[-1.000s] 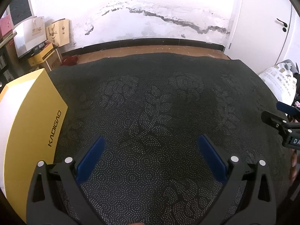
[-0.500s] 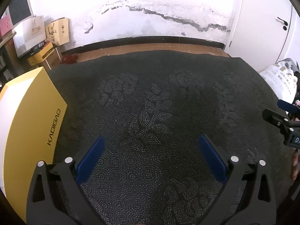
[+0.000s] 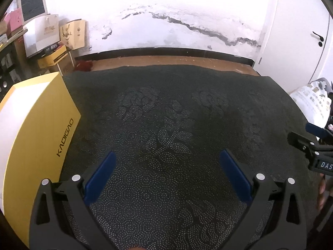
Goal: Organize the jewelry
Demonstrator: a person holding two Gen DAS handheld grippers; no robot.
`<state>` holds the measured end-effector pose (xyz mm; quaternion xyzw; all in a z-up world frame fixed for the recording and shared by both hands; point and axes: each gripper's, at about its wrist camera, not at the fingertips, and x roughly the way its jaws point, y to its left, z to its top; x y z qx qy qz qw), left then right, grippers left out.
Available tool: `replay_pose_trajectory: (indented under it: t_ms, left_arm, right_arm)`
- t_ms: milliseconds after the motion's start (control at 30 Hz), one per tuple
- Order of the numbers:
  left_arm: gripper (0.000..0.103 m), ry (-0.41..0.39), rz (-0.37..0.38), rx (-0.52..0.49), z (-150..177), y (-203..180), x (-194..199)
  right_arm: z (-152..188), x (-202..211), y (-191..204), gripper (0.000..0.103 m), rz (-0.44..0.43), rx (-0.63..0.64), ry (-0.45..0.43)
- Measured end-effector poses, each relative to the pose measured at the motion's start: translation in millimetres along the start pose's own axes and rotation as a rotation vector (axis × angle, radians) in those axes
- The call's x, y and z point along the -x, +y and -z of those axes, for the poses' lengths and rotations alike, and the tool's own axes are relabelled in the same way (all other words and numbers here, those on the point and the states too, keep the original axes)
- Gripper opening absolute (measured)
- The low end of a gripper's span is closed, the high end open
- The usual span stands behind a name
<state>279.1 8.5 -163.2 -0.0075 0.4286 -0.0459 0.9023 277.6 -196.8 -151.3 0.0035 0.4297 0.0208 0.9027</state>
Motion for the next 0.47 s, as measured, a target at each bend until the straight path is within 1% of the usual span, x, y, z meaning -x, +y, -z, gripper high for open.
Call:
replay_pose_trajectory:
  t_ms: [200, 300, 367, 467]
  left_arm:
    - [0.097, -0.005, -0.011, -0.008, 0.4, -1.7, 0.3]
    - [0.097, -0.004, -0.044, -0.005, -0.7, -1.3, 0.6]
    - [0.097, 0.006, -0.023, 0.0, -2.0, 0.2, 0.2]
    - [0.097, 0.015, -0.019, 0.012, -1.5, 1.4, -1.0]
  right_arm:
    - [0.6, 0.0, 0.2, 0.096, 0.0, 0.001, -0.002]
    - [0.4, 0.2, 0.3, 0.096, 0.0, 0.0, -0.002]
    - [0.5, 0.2, 0.5, 0.096, 0.0, 0.0, -0.002]
    - [0.5, 0.2, 0.5, 0.096, 0.0, 0.0, -0.002]
